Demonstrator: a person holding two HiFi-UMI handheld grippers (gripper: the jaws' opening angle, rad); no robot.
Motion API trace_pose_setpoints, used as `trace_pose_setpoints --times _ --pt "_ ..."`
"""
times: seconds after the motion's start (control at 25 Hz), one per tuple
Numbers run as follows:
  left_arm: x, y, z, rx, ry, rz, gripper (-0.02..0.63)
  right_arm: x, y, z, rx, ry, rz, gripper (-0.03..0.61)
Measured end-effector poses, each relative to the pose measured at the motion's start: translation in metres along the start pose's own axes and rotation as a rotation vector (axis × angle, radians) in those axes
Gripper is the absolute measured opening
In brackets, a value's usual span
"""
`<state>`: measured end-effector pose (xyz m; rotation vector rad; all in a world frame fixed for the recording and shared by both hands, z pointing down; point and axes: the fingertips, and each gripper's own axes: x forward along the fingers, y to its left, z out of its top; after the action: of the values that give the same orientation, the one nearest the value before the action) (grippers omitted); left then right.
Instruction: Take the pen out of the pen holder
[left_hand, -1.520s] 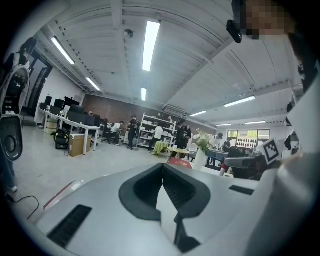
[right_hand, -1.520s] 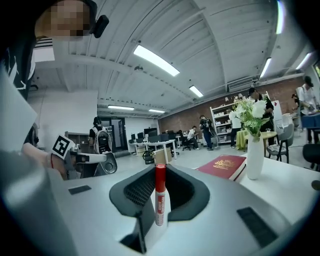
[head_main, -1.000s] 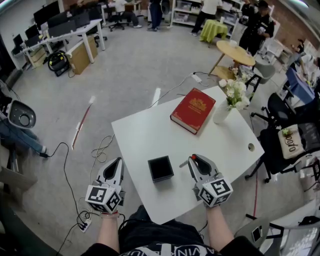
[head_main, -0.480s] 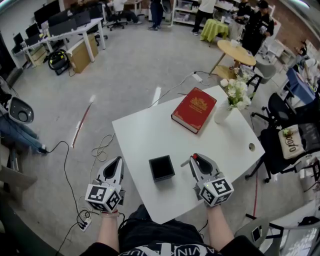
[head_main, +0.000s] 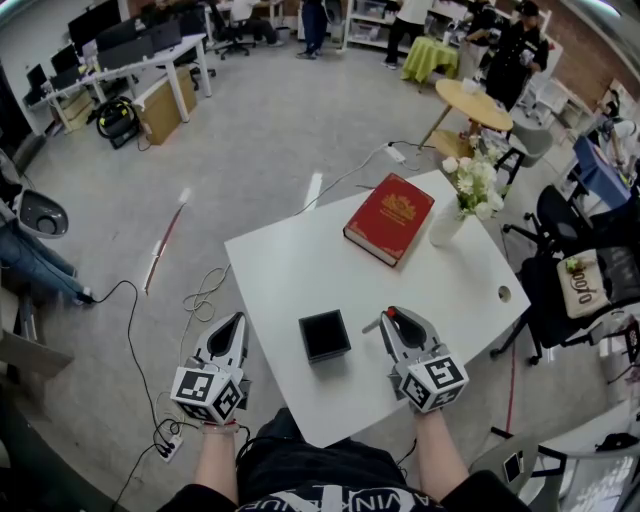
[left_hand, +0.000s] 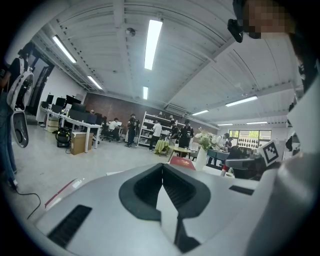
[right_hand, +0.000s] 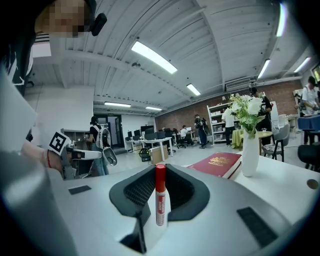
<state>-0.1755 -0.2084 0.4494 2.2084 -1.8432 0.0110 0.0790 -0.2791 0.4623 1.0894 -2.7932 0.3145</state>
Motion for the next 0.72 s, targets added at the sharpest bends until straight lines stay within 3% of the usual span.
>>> trace_pose_setpoints --times 0.72 --pt "0.0029 0.0030 -0.0010 0.001 0.006 0.002 0.005 0.0023 -0.0008 0.0000 -0.001 -0.002 0.011 0.067"
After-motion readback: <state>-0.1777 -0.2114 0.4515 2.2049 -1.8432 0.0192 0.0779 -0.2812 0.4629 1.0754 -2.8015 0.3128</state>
